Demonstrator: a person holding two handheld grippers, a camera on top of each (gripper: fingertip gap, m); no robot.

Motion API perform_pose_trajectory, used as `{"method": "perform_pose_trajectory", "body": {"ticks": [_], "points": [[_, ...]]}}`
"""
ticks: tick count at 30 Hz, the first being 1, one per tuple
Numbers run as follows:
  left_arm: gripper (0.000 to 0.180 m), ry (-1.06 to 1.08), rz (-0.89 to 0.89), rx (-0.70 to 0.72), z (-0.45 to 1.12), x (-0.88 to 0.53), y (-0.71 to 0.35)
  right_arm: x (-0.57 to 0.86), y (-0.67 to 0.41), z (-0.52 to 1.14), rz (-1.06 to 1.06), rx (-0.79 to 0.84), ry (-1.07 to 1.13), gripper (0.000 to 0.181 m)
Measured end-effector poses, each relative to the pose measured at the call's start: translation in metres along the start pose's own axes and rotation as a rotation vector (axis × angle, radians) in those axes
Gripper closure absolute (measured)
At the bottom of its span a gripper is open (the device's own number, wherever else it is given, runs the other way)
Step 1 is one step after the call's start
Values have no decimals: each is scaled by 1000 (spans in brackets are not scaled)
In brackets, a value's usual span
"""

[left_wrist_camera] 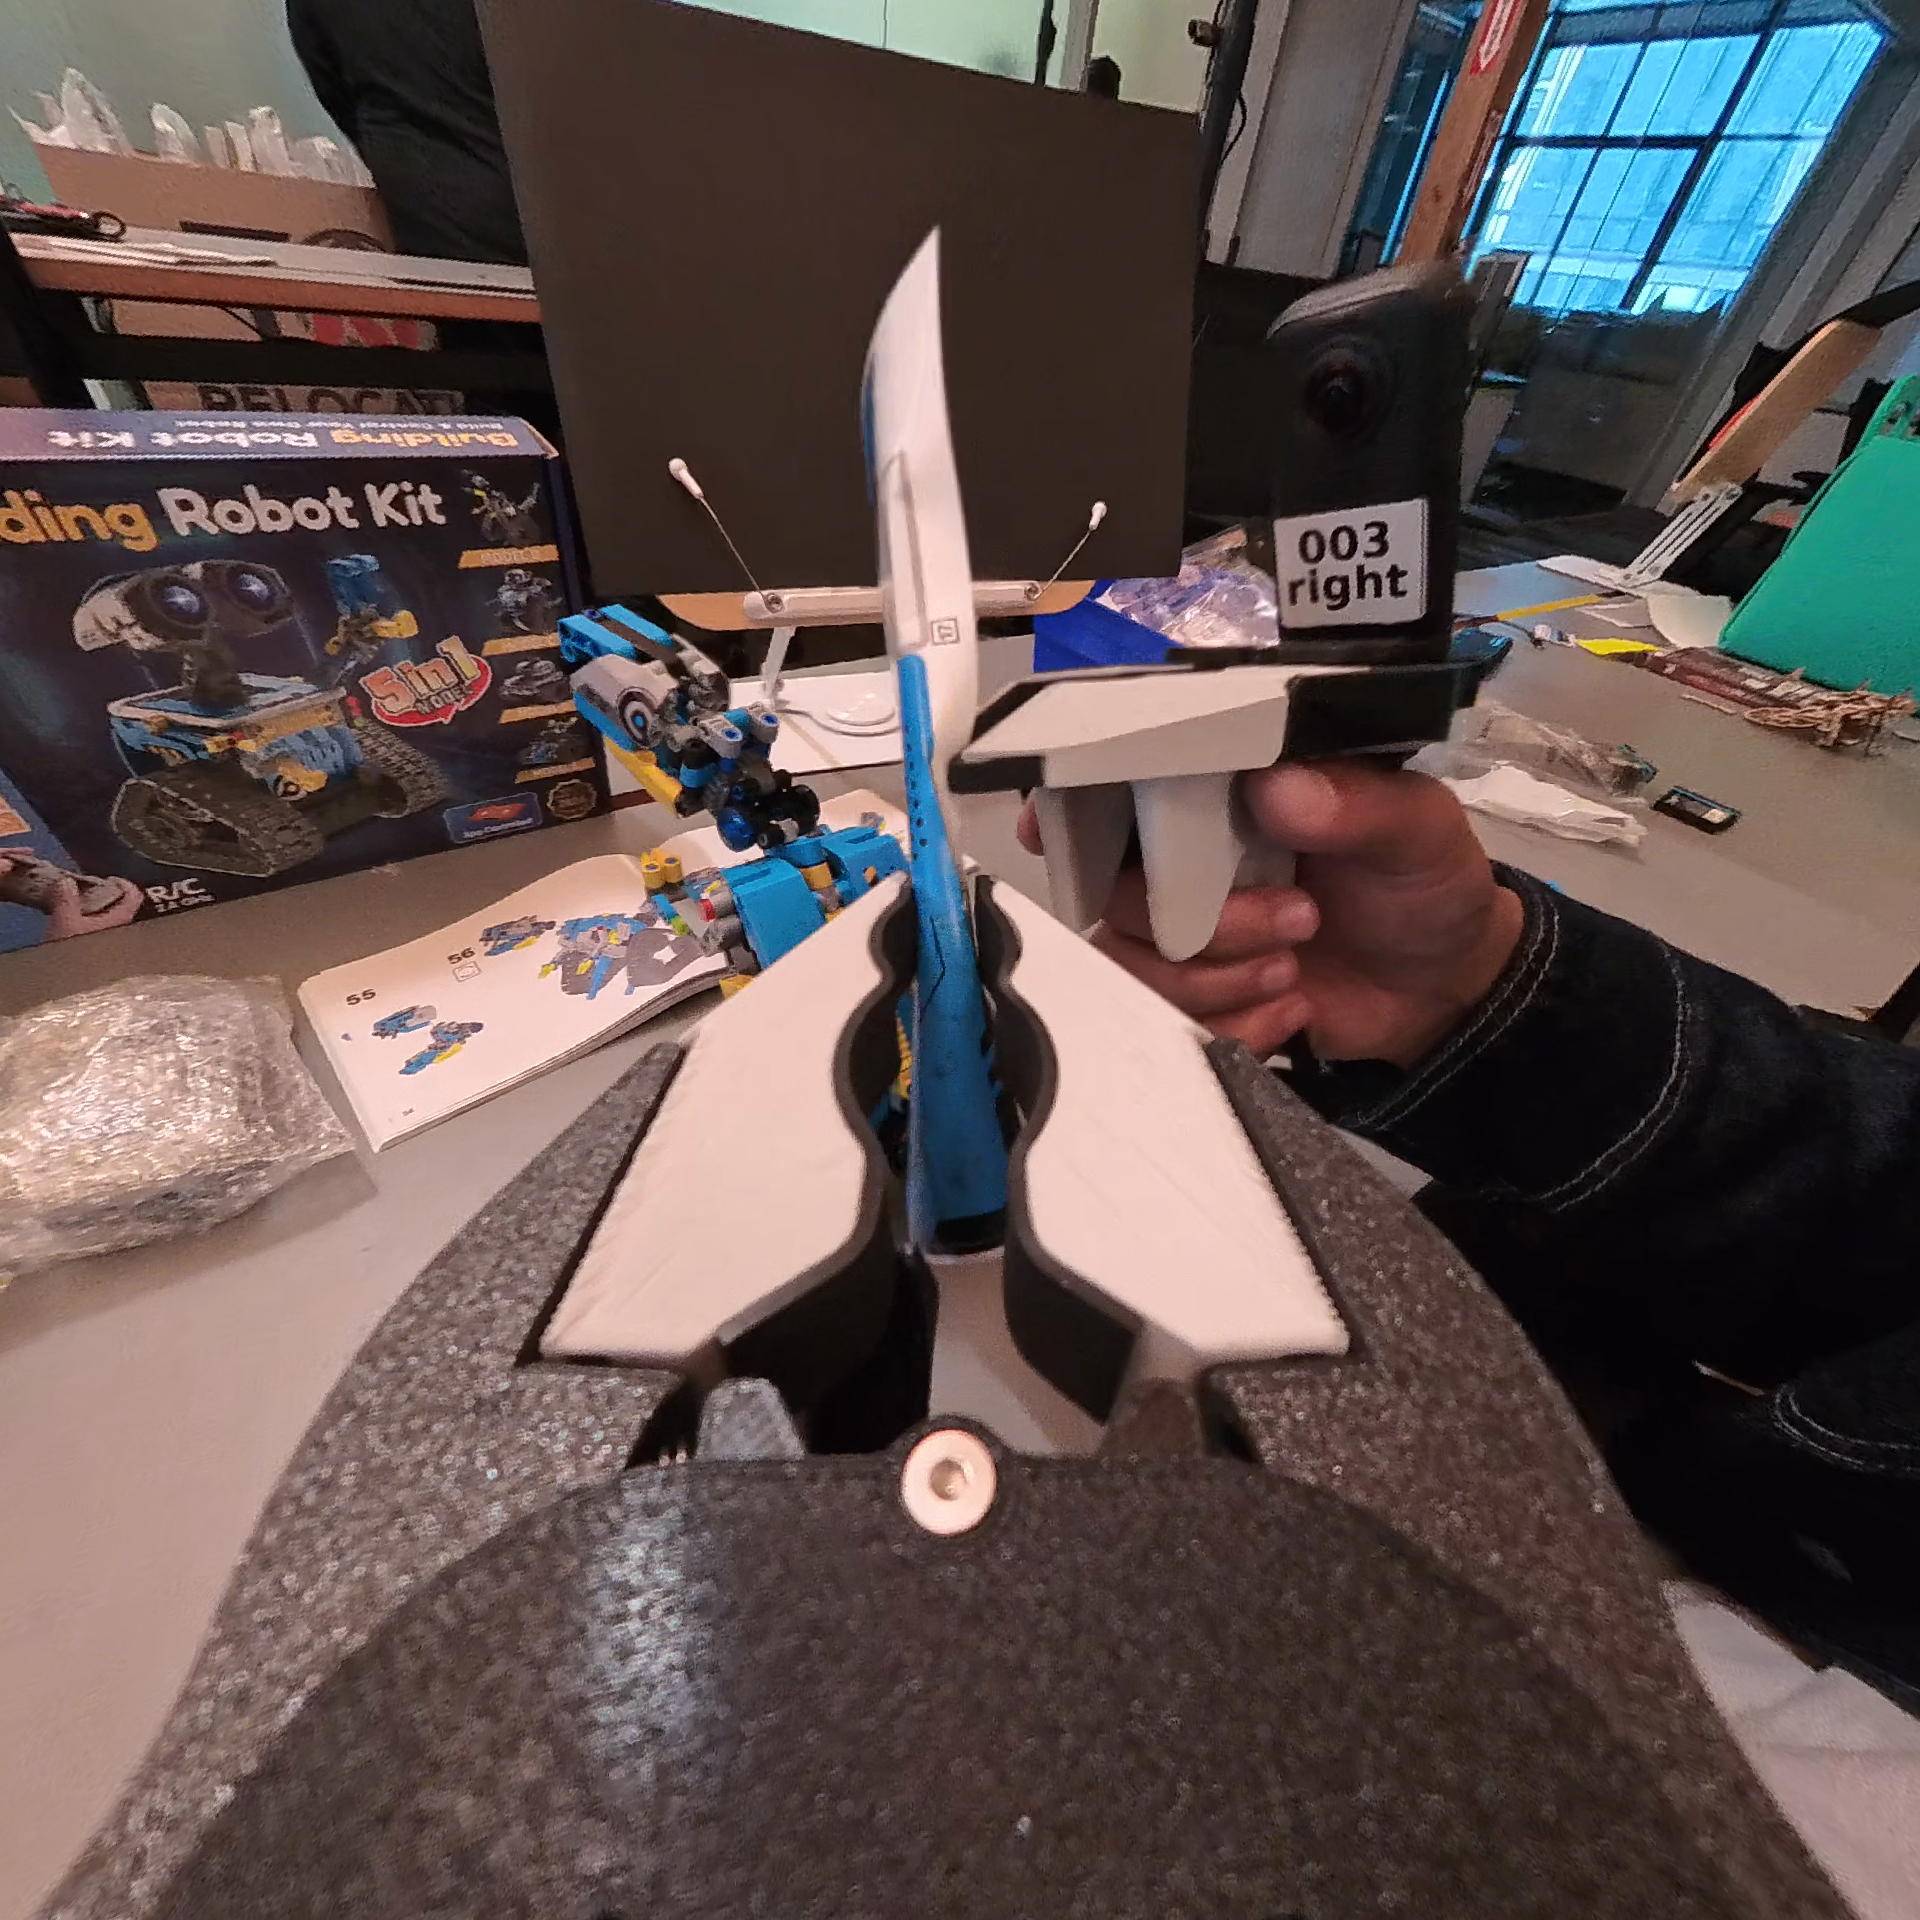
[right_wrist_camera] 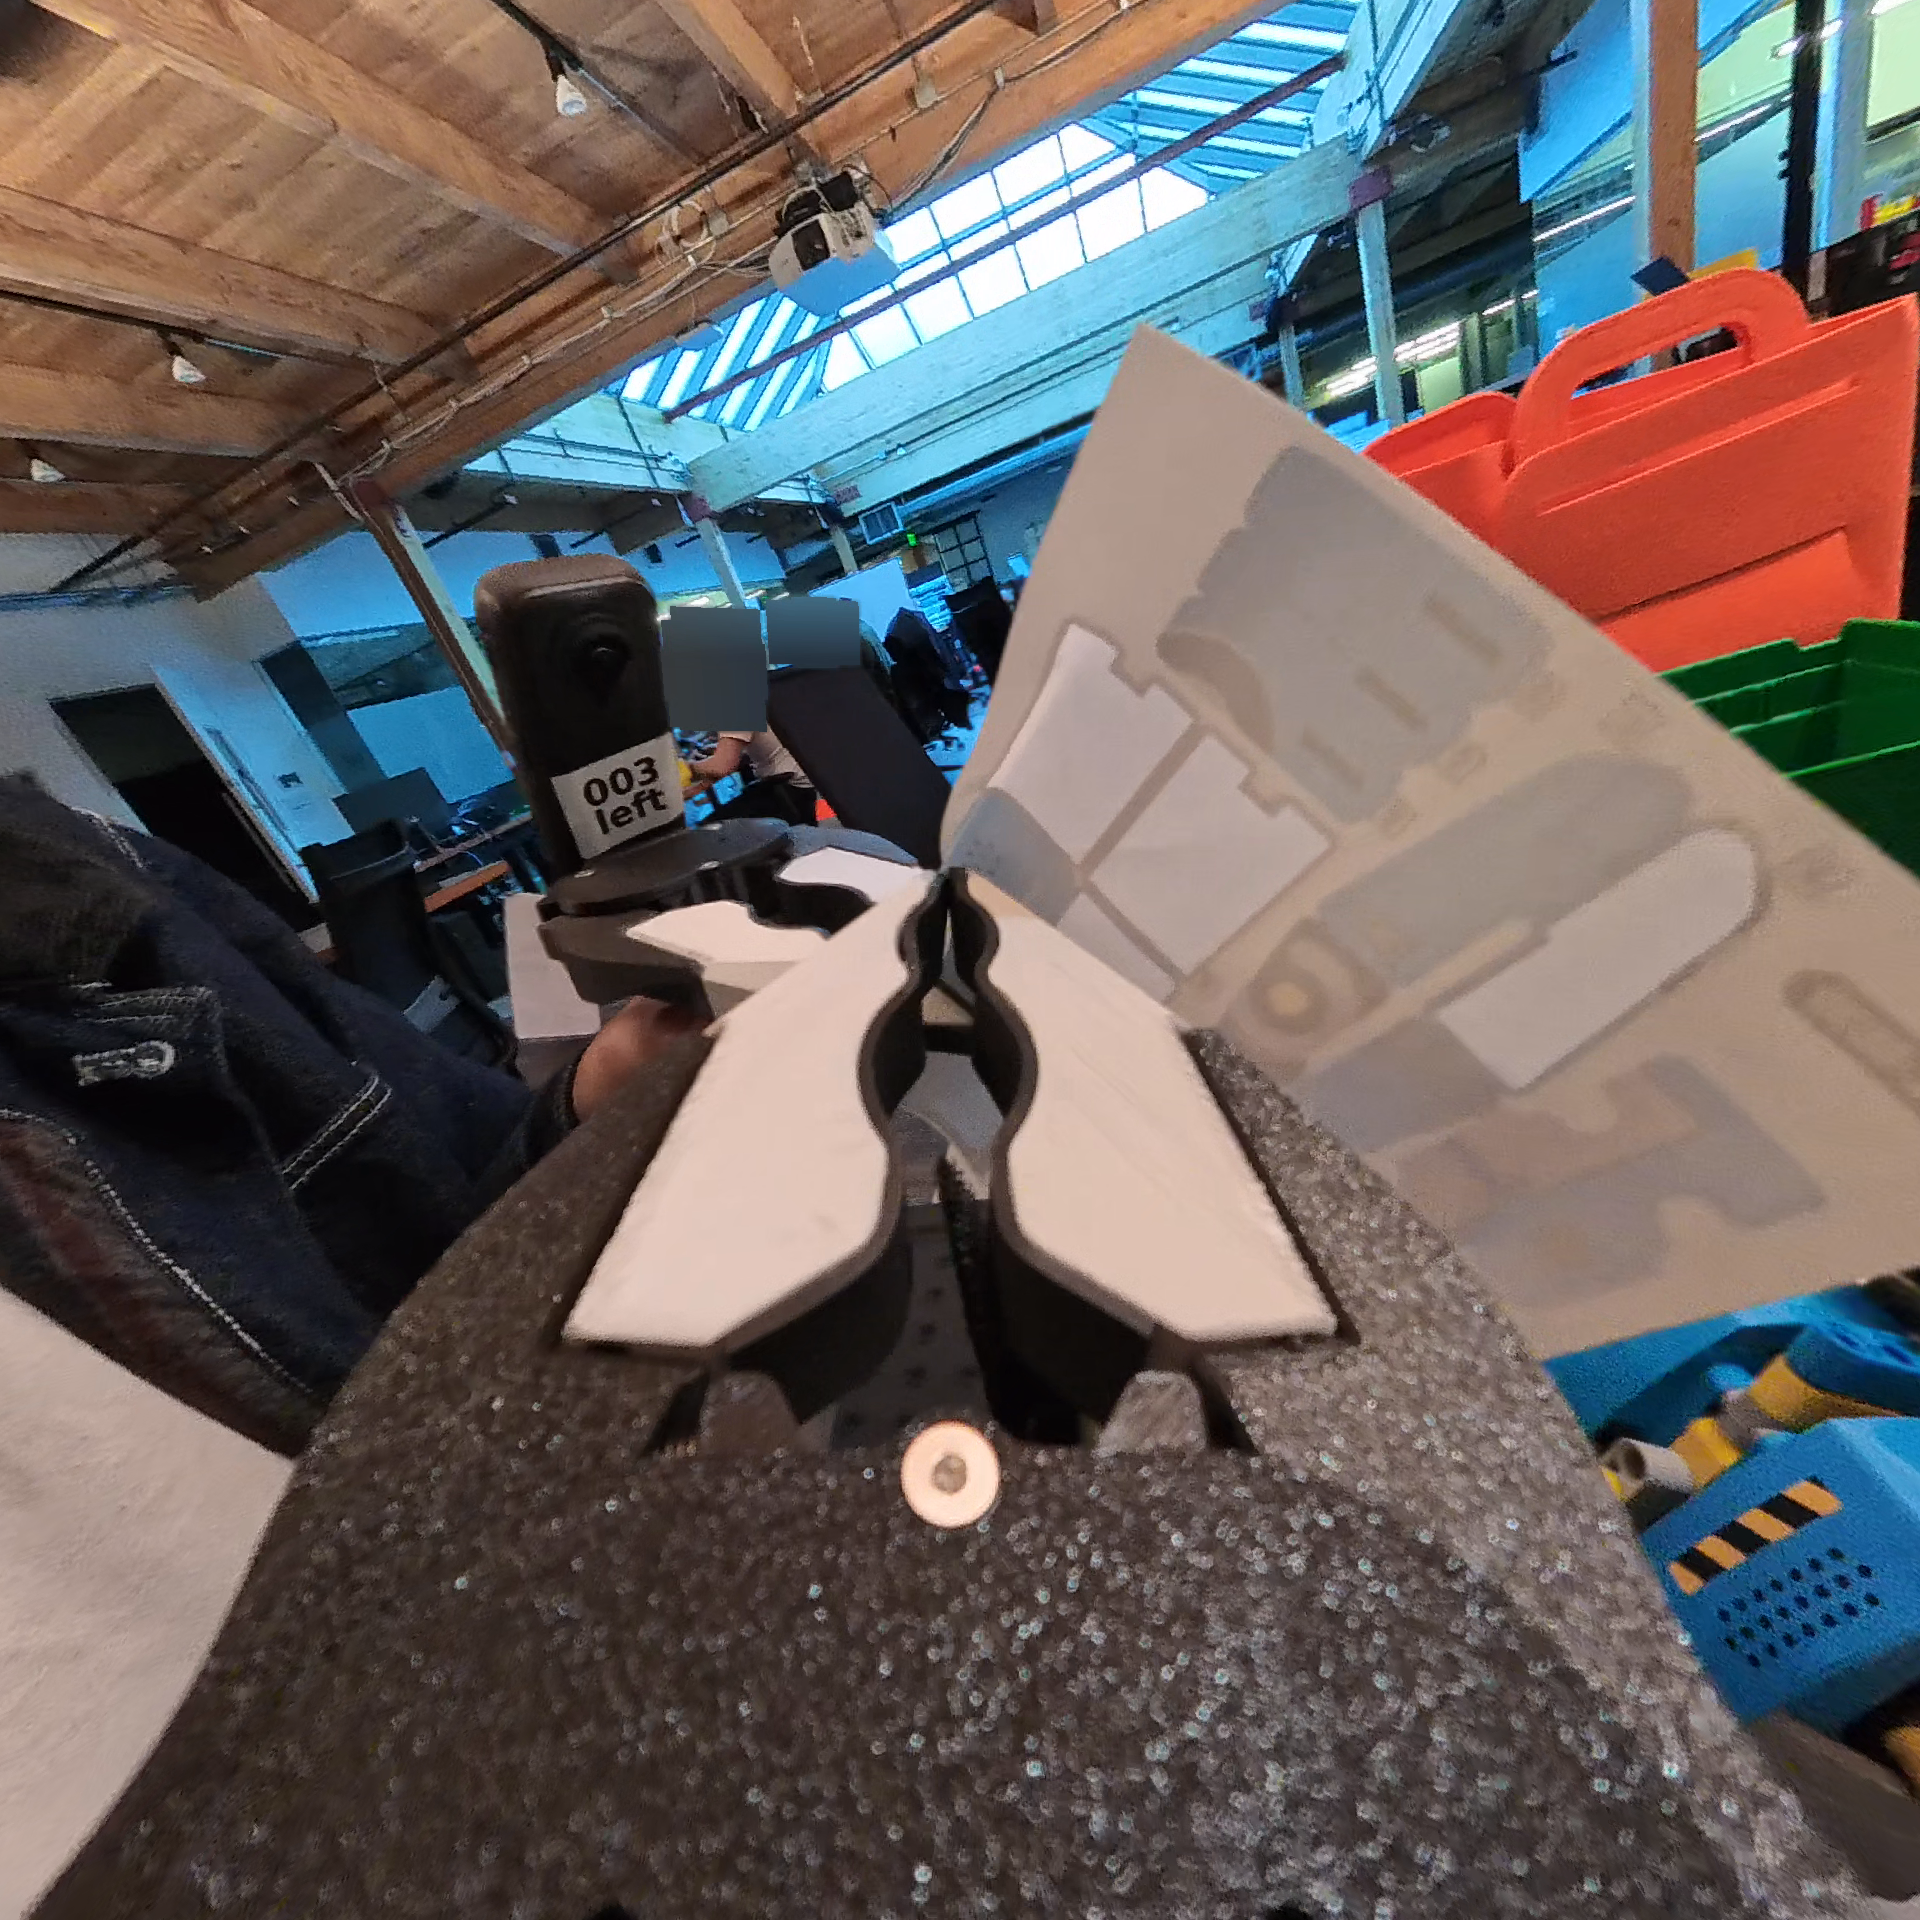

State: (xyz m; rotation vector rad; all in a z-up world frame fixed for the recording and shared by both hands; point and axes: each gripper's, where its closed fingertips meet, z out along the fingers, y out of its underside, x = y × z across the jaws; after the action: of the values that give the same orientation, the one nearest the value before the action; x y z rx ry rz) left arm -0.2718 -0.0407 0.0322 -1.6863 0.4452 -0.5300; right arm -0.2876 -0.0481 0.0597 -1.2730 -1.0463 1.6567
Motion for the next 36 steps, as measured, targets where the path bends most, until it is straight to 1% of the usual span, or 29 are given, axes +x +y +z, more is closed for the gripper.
{"method": "perform_pose_trajectory", "body": {"ticks": [1, 5, 6, 9, 13, 14, 18, 20, 22, 27, 31, 36], "points": [[171, -9, 10, -6, 0, -1, 1, 0, 1, 0, 2, -3, -5, 181], [154, -17, 24, 35, -7, -1, -10, 5, 7, -3, 0, -40, 17, 181], [154, -6, 29, 41, -9, 0, -12, 6, 8, -4, -5, -45, 16, 181], [158, 34, 45, 26, -12, 4, -13, 3, 11, -6, -45, -64, 1, 181], [172, 111, -5, 52, -17, 10, -18, -5, 13, -8, -63, -74, -46, 181], [173, 110, -7, 50, -17, 8, -18, -6, 13, -8, -53, -70, -60, 181], [171, 128, 7, 66, -20, 13, -19, -6, 16, -7, -27, -72, -78, 181], [168, 114, 9, 45, -20, 12, -16, -5, 17, -7, -26, -72, -79, 181], [168, 102, 24, 9, -18, 10, -10, -7, 14, -7, -16, -60, -91, 181], [167, 128, 51, -30, -18, 17, -3, -5, 15, -8, 5, -57, -89, 181], [172, 119, 70, -34, -18, 16, -2, -6, 15, -8, 23, -55, -105, 181], [175, 159, 25, -12, -21, 17, -5, -9, 13, -10, 49, -41, -130, 181]]}}
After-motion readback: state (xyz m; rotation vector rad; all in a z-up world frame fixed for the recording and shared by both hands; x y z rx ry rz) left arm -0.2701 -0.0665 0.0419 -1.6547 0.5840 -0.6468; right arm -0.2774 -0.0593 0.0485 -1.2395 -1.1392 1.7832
